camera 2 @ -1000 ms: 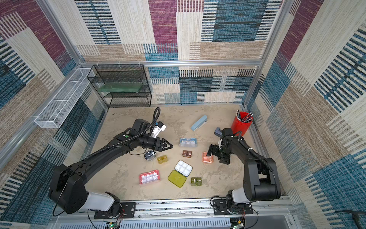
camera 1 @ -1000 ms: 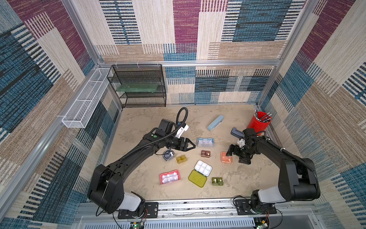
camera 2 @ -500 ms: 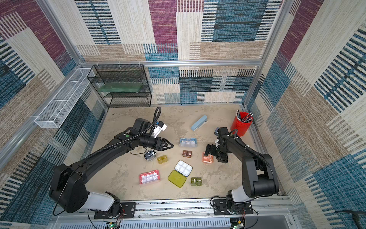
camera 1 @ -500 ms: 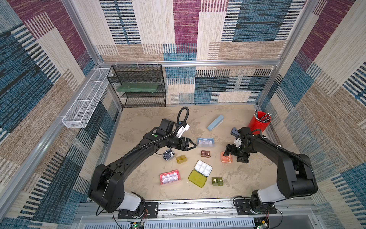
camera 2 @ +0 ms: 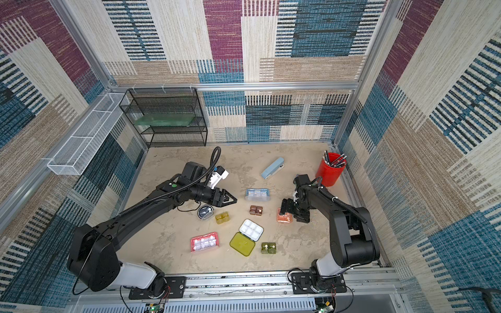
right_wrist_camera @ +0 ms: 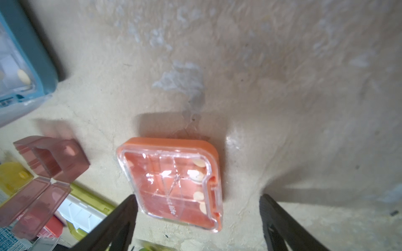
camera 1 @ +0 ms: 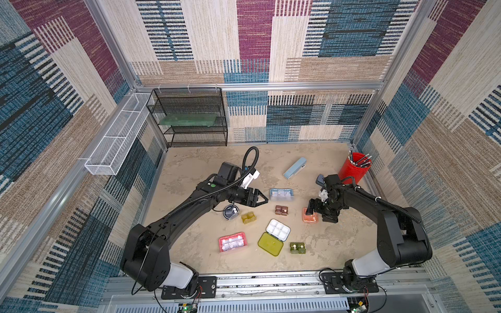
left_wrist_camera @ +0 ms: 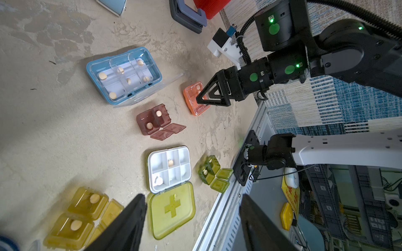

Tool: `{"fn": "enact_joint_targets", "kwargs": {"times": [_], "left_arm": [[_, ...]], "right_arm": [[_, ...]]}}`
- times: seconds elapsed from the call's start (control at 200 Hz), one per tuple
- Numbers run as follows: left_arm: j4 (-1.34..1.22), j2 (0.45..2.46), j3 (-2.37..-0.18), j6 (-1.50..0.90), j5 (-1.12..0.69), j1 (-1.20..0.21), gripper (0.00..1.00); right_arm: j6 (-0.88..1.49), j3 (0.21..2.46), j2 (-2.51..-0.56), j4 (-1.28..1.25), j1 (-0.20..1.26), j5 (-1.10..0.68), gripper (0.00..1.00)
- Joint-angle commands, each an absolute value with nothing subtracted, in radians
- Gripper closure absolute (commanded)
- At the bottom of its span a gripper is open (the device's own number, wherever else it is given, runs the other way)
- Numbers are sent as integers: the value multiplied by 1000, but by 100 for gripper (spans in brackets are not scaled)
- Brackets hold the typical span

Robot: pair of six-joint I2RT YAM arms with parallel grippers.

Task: Close pillboxes
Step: Close the lid on the pillbox.

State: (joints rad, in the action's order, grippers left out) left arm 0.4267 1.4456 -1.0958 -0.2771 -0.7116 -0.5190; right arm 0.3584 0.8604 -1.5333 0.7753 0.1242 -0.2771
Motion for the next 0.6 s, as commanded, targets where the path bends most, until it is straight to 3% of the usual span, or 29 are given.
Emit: {"fn": "enact_joint_targets", "kwargs": {"times": [0.0, 0.591], "left_arm": [[437, 1442, -1097, -252, -716, -518, 29], [437, 1445, -1097, -245, -713, -517, 29]], "right_arm": [[365, 852, -1534, 753, 124, -270, 12], [367, 849, -1552, 748, 124, -259, 16]]}}
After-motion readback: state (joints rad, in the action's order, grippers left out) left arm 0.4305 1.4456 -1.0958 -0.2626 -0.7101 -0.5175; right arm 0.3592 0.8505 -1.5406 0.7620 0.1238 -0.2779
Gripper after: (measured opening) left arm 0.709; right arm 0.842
